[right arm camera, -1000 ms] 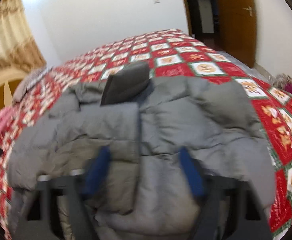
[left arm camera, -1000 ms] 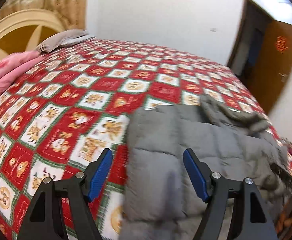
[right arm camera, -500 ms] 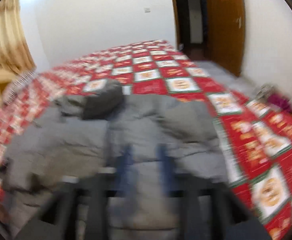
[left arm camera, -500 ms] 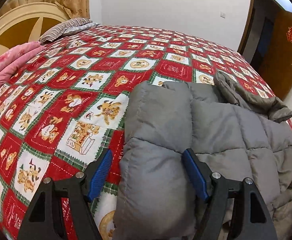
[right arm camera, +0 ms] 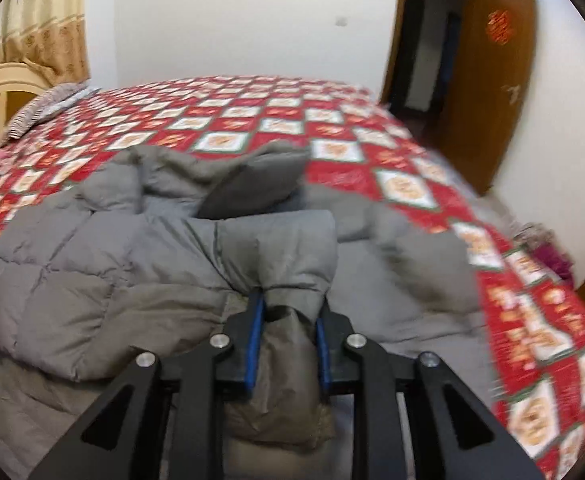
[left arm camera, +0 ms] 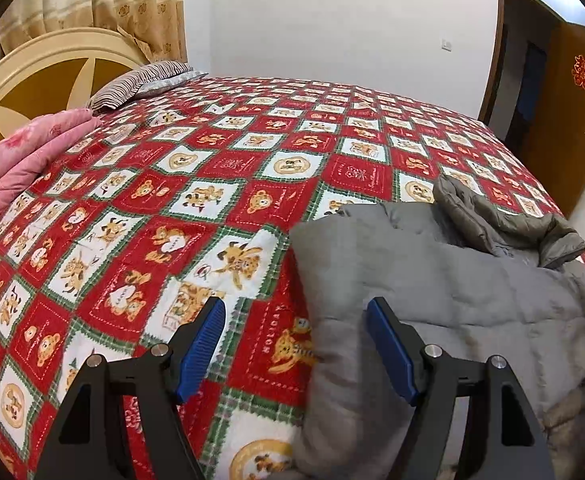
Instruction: Fold large clothes
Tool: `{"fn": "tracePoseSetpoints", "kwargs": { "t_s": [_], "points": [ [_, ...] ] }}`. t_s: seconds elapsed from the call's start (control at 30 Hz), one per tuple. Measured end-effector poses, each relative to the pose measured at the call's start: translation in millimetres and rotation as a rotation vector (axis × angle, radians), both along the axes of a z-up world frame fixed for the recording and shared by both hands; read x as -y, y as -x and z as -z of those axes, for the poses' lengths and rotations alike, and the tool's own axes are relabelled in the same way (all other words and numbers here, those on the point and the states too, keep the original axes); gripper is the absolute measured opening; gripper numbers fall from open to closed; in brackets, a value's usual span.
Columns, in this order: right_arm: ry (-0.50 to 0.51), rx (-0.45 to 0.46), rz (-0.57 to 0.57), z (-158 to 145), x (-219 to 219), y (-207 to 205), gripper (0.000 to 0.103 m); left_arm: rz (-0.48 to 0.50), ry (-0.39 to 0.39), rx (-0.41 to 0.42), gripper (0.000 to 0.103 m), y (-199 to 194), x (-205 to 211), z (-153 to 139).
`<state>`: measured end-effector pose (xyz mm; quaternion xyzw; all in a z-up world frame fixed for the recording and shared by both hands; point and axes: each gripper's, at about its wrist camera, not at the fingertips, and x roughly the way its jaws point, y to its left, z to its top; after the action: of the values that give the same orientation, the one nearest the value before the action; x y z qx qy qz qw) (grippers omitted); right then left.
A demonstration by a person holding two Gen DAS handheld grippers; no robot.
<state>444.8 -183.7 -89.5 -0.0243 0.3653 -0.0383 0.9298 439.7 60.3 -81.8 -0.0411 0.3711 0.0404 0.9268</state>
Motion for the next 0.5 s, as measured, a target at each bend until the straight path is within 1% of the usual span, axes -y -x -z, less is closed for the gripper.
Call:
{"fn": "tracePoseSetpoints", "kwargs": {
  "t_s": [0.03,0.1,0.13,0.17,0.2,0.23,0.27,0.33,0.37,0.43,0.5],
  "points": [
    [0.019,-0.011,0.015,5.1,5.4,-2.6,0.026,-0.004,-0.002,-0.011,0.074,-2.9,2.7,4.8],
    [0.018,-0.068,0.021,26.0,15.8,-11.5,0.034,-0.009,-0.045,-0.050,0.074,-9.9,11.9,21.7],
    [0.009,-0.083,0.010,33.2,17.6,-14.6,0.040,0.002,-0.087,-0.094,0.074,-15.3,19.3,36.5],
    [-0.001,-0.082,0.000,36.8,18.8,-15.3,0.045,0.019,-0.109,-0.137,0.074,-19.1,24.2,48.5],
    [-0.003,-0.078,0.004,34.9,20.4,-13.8,0.049,0.021,-0.114,-0.120,0.074,-17.4,24.2,47.6],
    [-0.002,-0.076,0.019,31.0,23.3,-11.0,0.060,0.021,-0.117,-0.111,0.074,-15.9,23.5,44.8],
    [-0.016,-0.056,0.037,25.2,27.7,-6.4,0.065,0.024,-0.119,-0.116,0.074,-14.9,21.2,40.2],
    [-0.066,0.031,0.075,6.8,39.4,9.1,0.066,0.014,-0.105,-0.113,0.074,-11.9,15.3,28.8],
    [-0.082,0.068,0.097,-3.9,42.7,12.5,0.066,0.007,-0.085,-0.091,0.074,-9.6,11.7,20.3],
    [-0.114,0.111,0.101,-19.4,41.8,13.9,0.065,0.003,-0.053,-0.047,0.074,-9.9,9.4,4.2],
    [-0.140,0.121,0.055,-29.0,30.7,3.9,0.051,0.004,-0.051,-0.028,0.074,-18.3,15.7,-6.5]
  ]
}}
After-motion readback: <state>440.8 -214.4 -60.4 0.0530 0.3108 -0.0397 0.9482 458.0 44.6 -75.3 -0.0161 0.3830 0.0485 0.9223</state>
